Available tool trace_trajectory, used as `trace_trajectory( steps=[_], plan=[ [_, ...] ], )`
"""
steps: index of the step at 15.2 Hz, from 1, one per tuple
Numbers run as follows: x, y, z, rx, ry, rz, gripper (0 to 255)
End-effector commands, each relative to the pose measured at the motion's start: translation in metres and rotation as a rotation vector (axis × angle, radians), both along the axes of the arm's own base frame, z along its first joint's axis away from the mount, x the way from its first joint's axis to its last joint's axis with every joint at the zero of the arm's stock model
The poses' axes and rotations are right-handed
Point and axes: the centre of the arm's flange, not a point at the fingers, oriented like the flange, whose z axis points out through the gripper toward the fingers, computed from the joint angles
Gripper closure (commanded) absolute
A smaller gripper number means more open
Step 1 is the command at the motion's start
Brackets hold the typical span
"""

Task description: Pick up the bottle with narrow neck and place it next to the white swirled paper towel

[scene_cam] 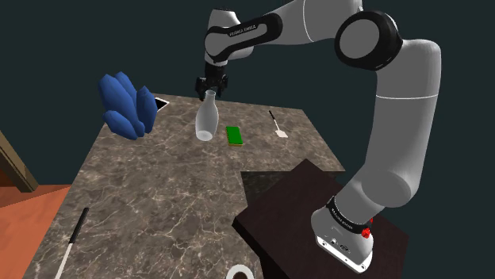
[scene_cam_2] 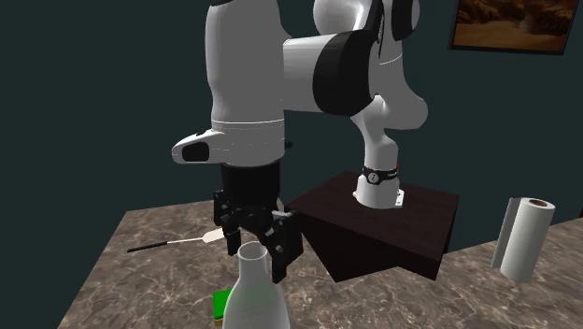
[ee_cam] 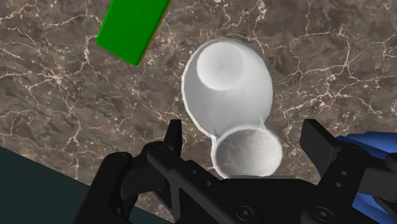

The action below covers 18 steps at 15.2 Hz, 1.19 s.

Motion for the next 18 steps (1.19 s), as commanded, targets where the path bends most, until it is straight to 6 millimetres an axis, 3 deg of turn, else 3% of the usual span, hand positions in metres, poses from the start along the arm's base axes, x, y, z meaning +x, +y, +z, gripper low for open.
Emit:
trace_trajectory(
  steps=[1, 3, 4, 13, 18],
  plan=[
    [0.0, 0.0, 0.0, 0.0, 0.0, 0.0, 0],
    [0.0, 0.0, 0.0, 0.0, 0.0, 0.0, 0],
    [0.0, 0.0, 0.0, 0.0, 0.0, 0.0, 255],
    [0.0, 0.0, 0.0, 0.0, 0.0, 0.0, 255],
    [0.0, 0.0, 0.026, 0.0, 0.0, 0.0, 255]
  ],
)
